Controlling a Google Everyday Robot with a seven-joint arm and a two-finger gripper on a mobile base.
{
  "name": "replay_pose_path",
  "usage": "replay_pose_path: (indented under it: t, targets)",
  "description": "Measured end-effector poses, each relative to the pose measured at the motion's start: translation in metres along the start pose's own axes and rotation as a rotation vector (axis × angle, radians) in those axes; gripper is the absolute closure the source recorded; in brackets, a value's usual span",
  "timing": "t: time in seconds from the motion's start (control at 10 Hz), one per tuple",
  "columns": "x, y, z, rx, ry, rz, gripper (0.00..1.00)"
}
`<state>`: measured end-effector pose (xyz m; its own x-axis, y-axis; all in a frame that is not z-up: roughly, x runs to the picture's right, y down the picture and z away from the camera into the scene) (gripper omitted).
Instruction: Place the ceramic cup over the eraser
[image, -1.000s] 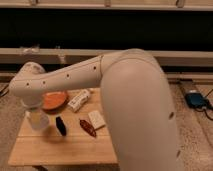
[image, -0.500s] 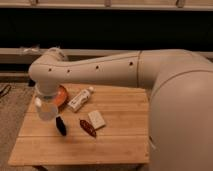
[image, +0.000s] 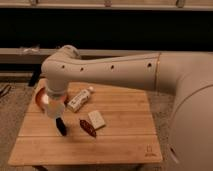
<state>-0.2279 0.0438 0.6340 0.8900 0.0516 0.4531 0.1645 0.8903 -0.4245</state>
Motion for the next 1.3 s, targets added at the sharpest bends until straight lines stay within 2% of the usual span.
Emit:
replay_pose_path:
  t: [0.3,0.6,1.1,1.3]
  targets:
    - [0.014,0.016,-0.001,-0.016,0.011,0.009,0.9]
    - [0.017,0.034,0.005,-0.045,0.012,0.008,0.9]
    - [0.005,0.059,0.022,-0.102,0.007,-0.02,0.9]
    - [0.007,0.063,0.044,-0.104,0.03,-0.025,0.9]
